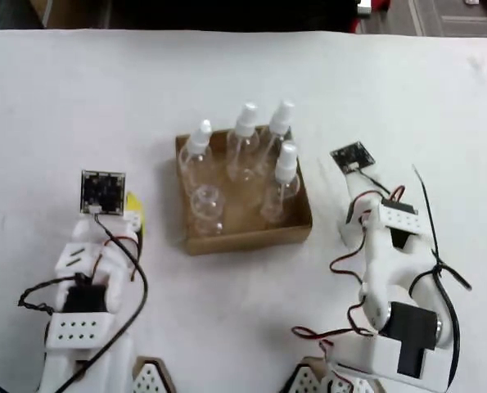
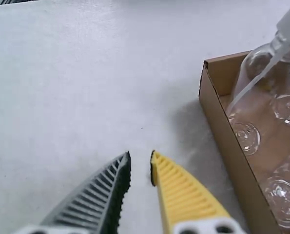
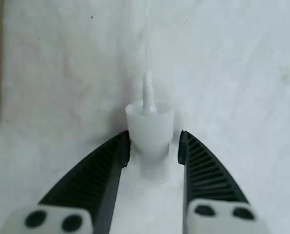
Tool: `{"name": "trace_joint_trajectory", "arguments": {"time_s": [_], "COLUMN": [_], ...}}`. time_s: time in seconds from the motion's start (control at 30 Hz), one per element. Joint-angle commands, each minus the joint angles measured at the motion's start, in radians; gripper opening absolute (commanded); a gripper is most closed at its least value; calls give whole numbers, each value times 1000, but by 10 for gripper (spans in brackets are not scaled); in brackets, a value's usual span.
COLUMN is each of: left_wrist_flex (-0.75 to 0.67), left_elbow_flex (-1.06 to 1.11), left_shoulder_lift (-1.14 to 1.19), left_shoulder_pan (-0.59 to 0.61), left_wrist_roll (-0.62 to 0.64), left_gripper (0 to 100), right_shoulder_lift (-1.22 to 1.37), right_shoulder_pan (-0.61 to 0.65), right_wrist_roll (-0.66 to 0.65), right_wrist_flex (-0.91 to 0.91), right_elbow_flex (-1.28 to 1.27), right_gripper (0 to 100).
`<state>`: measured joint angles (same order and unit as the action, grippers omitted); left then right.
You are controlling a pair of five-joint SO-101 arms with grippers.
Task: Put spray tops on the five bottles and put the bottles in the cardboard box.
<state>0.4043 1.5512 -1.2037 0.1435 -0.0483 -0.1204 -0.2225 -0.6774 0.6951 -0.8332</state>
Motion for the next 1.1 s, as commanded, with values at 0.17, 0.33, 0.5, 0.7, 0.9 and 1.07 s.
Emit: {"name": "trace_joint_trajectory", "arguments": {"time_s": [0.17,0.33,0.5,0.7,0.9,1.07], "left_wrist_flex": [-3,-3,-3,-2,-2,-2], "left_elbow_flex": [-34,-34,-34,-34,-34,-34], "left_shoulder_lift": [-19,-19,-19,-19,-19,-19], "left_shoulder_pan": [-4,-8,-8,-5,-8,-8], "left_wrist_roll": [-11,-11,-11,-11,-11,-11], "left_gripper": [72,72,72,72,72,72], "right_shoulder_lift": [-24,-157,-308,-386,-367,-326], "right_shoulder_pan": [-45,-194,-314,-251,-199,-229], "right_wrist_roll": [43,425,896,1212,1339,1481], "right_wrist_flex": [-12,62,193,248,240,182], "right_elbow_flex": [54,155,238,184,98,71], "right_gripper": [30,16,18,18,17,18]}}
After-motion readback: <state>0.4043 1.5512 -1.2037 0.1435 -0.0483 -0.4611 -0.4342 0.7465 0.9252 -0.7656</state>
